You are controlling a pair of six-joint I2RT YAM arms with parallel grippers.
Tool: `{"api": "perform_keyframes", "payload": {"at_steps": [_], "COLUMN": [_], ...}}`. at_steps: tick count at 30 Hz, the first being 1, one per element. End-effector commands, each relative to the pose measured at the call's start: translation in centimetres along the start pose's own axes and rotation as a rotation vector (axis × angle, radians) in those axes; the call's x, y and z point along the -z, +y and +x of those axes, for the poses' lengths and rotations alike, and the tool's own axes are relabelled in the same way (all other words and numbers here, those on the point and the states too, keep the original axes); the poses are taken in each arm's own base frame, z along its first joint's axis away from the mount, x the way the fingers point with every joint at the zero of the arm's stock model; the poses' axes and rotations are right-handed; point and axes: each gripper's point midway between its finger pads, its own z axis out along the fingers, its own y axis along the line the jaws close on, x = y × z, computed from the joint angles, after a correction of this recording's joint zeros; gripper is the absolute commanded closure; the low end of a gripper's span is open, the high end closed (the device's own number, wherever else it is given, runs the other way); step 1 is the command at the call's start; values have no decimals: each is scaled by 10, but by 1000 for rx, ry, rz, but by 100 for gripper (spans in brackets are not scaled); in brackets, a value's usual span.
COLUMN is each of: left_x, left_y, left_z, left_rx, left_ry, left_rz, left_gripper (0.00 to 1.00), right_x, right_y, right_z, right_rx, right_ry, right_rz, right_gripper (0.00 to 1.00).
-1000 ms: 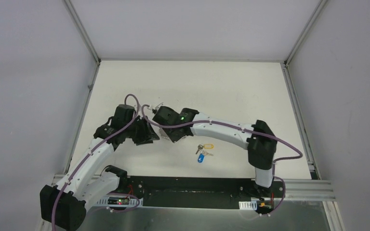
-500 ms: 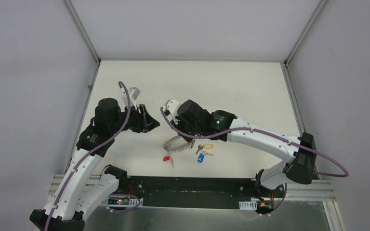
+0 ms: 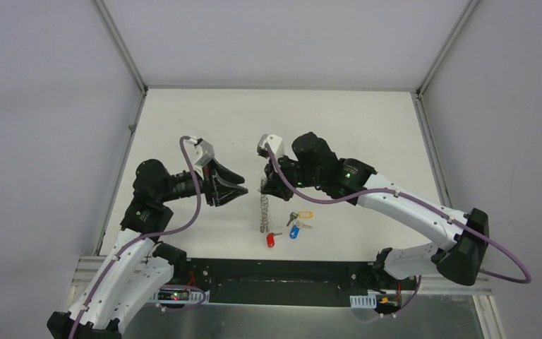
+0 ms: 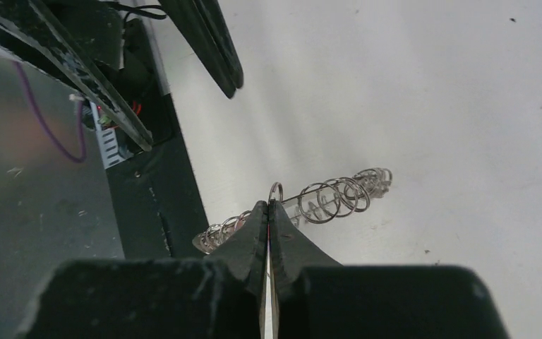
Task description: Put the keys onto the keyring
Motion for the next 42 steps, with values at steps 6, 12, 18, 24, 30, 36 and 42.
{"api": "perform_keyframes", "payload": {"at_steps": [6, 12, 18, 24, 30, 36, 42], "left_x": [-10, -10, -10, -17, -22, -23, -20], "left_y": [-42, -47, -44, -40, -39, -43, -43], "left_z": [-10, 1, 4, 9, 14, 14, 6], "left_rx": [-418, -555, -580, -511, -494, -501, -498], "left_ry": [-79, -93, -89, -57, -39, -41, -62], "left_rz": [272, 306, 302, 305, 322, 341, 294], "left_gripper": [61, 62, 62, 65, 74, 100, 100], "right_x": [28, 39, 42, 45, 45, 45, 46], "right_y": [34, 50, 54, 59, 58, 57, 38], "right_z": [-41, -40, -42, -52, -53, -53, -55], "right_rx": [108, 187, 233, 249, 250, 239, 207], "right_ry": [-174, -202, -229, -278, -282, -281, -290], "right_rz": [-222, -343, -370, -388, -384, -377, -245], "right_gripper": [100, 100, 100, 100, 100, 100, 81]}}
